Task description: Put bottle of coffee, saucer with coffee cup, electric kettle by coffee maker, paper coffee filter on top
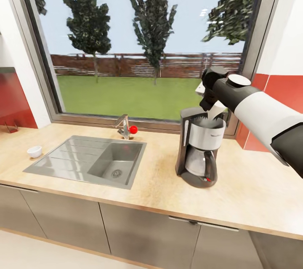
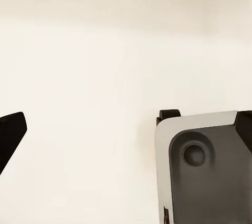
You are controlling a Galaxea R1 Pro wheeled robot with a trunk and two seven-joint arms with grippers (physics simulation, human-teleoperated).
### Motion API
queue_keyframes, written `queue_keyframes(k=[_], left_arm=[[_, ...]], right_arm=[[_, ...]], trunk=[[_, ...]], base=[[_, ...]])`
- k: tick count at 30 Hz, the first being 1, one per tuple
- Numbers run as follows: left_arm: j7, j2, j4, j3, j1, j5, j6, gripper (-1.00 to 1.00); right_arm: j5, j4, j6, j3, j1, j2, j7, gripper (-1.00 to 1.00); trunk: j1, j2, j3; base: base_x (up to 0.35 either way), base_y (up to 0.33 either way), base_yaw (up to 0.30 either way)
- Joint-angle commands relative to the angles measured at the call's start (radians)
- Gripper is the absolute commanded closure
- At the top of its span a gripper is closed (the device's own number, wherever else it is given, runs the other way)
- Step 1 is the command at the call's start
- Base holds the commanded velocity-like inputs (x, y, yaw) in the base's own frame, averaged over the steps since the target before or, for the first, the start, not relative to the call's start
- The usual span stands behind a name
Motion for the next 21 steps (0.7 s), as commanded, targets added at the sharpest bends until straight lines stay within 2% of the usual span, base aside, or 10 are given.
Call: queue_keyframes(k=[1,21], left_arm=[[-0.003,0.0,0.001,-0.001,-0.001,0.001,-0.003,-1.0],[-0.003,0.0,0.002,-0.001,-0.001,0.001,-0.003,-1.0]], right_arm=[[0.008,-0.002,0.002,0.005,0.0,-0.001,0.01,1.0],[0.008,-0.002,0.002,0.005,0.001,-0.001,0.01,1.0]], trunk=[[0.001,-0.001,-0.001],[0.001,-0.001,-0.001]], base=[[0.057,0.034,0.0],[0.022,0.018,0.0]])
